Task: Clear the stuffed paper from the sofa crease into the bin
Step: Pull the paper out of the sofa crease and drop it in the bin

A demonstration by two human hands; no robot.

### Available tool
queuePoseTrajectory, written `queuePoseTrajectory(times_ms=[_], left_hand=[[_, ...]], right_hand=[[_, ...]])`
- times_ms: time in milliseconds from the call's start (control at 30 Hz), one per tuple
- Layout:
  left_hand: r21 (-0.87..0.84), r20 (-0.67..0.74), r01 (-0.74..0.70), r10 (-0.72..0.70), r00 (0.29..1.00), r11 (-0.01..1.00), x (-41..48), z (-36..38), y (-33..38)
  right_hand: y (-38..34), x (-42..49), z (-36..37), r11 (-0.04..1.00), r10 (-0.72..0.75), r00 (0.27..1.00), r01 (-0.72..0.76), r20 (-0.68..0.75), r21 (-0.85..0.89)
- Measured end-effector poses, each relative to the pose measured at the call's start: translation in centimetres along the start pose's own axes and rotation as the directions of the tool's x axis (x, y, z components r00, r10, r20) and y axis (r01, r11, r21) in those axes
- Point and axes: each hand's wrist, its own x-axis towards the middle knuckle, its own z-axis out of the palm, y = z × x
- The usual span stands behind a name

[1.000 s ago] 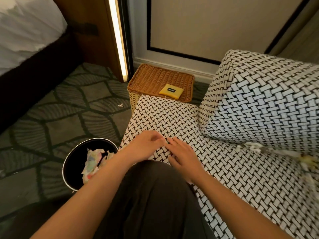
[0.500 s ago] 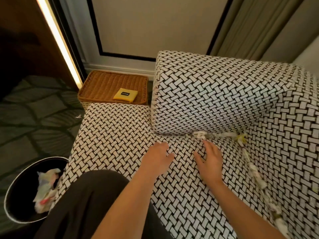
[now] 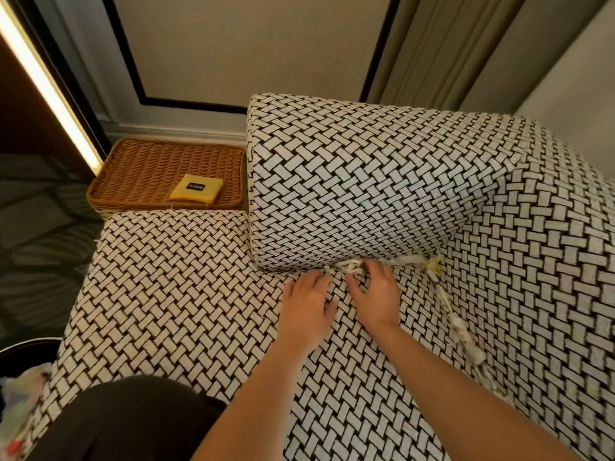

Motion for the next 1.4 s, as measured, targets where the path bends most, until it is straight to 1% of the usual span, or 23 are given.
queuePoseTrajectory(times_ms=[100,167,233,333,567,733,800,933,1033,1167,1300,1333,1400], left_hand=[[0.040,-0.026,-0.009,0.010,1.000,0.999,0.9,0.7,0.2],[0.062,-0.030,-0.012,0.014,0.999,0.998,1.4,0.8,0.1],[0.074,-0.017,-0.003,0.004,1.000,0.997,1.8,0.9,-0.1],[0.093,0.007,0.016,-0.017,1.000,0.996,2.5,1.0,-0.4],[0.070,0.037,0.049,-0.051,0.998,0.996,4.0,0.4,-0.6],[0.115,0.105,0.016,-0.028,0.994,0.993,4.5,0.3,-0.7],[0.127,0.094,0.012,-0.024,0.995,0.992,4.5,0.6,-0.7],[0.151,0.017,-0.013,0.011,1.000,0.988,4.3,1.1,-0.7],[0.073,-0.030,0.007,-0.004,1.000,0.997,4.4,1.3,-0.6],[-0.079,-0.075,0.017,-0.023,0.997,0.997,4.9,0.8,-1.1],[-0.130,-0.144,0.028,-0.047,0.988,0.991,4.1,0.4,-1.7],[-0.170,-0.169,0.026,-0.055,0.984,0.985,3.8,0.3,-1.8],[-0.310,-0.192,0.055,-0.119,0.974,0.949,3.2,-0.3,-1.8]], right_hand=[[-0.3,0.4,0.2,0.999,-0.013,0.999,0.011,-0.032,-0.050],[-0.5,0.6,0.3,0.996,0.004,1.000,-0.006,-0.025,-0.084],[-0.7,0.8,0.3,0.992,0.020,1.000,-0.022,-0.019,-0.127],[-0.8,0.9,0.3,0.990,0.020,0.999,-0.023,-0.027,-0.139],[-0.6,0.7,0.5,0.994,0.005,1.000,-0.007,-0.022,-0.105],[-0.5,0.7,0.8,0.997,0.026,0.997,-0.031,-0.068,-0.078],[-0.6,0.7,0.9,0.999,0.032,0.994,-0.036,-0.100,-0.039],[-0.3,0.7,1.3,0.996,0.070,0.987,-0.061,-0.142,0.067],[0.0,0.7,1.5,0.988,0.096,0.984,-0.075,-0.152,0.134],[-0.3,0.6,1.2,0.991,0.063,0.988,-0.045,-0.144,0.125],[-0.1,0.7,1.3,0.993,0.051,0.992,-0.038,-0.119,0.110],[0.0,0.7,1.4,0.994,0.051,0.992,-0.038,-0.119,0.105],[0.1,0.8,1.4,0.995,0.049,0.991,-0.037,-0.121,0.097]])
